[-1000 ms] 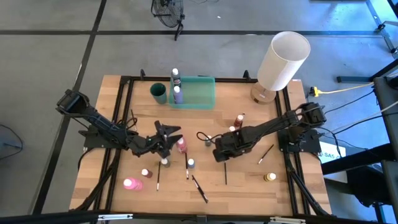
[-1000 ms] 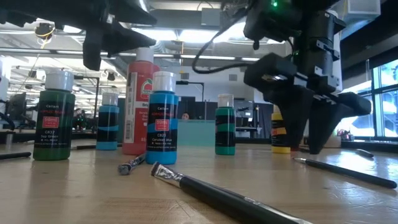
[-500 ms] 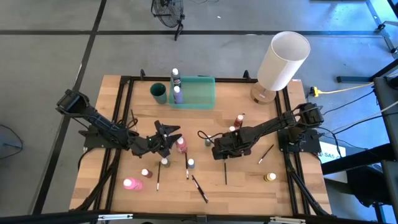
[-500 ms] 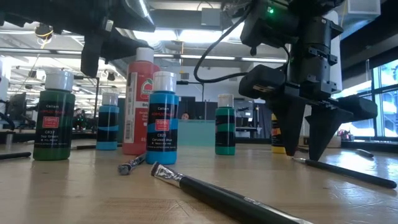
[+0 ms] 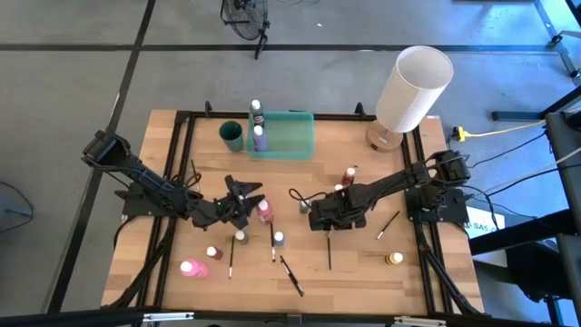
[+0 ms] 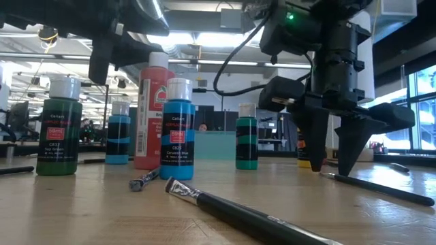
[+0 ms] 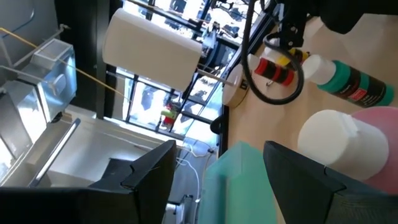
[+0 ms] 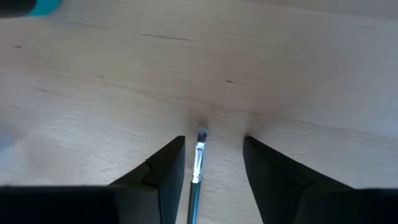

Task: Pick & Place Paint Supplies
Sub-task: Put the silver paintbrush into the green cup

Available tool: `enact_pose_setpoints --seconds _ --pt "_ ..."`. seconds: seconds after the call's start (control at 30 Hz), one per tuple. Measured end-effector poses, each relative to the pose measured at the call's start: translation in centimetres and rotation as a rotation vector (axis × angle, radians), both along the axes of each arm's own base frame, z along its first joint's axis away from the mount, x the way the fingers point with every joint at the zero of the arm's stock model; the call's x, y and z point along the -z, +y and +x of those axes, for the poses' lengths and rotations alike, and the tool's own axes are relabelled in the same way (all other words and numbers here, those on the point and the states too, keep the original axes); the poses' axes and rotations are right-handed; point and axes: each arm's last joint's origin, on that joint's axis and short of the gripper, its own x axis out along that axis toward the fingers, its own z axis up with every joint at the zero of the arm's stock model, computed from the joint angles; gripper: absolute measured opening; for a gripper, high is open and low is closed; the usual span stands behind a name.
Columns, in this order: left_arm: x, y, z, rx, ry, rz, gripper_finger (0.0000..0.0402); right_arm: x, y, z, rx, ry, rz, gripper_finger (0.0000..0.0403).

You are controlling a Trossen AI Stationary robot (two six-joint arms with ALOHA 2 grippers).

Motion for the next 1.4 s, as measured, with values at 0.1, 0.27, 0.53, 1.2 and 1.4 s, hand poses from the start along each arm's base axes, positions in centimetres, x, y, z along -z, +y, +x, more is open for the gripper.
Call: enact_pose_setpoints --seconds 0.1,0.27,0.53,1.2,1.4 --pt "0.01 0.01 -0.01 -0.004 0.000 -0.001 0.0239 0.01 -0.04 -0.12 0.002 0.012 -0.008 0.0169" --pt "0.03 0.03 -0.02 -0.010 0.002 0.001 0.0239 0.01 -0.06 -0.12 0.004 0.014 -0.008 0.0168" --pt "0.03 0.05 -0.04 -0.021 0.001 0.002 0.0239 0.06 -0.35 -0.24 0.004 0.034 -0.005 0.0125" --pt "0.42 0.09 -0.09 -0.025 0.027 0.000 0.0239 0.15 -0.67 -0.50 -0.070 0.047 -0.043 0.0027" --pt "0.42 0.08 -0.09 -0.024 0.027 0.000 0.0239 0.16 -0.70 -0.52 -0.105 0.041 -0.065 0.0004"
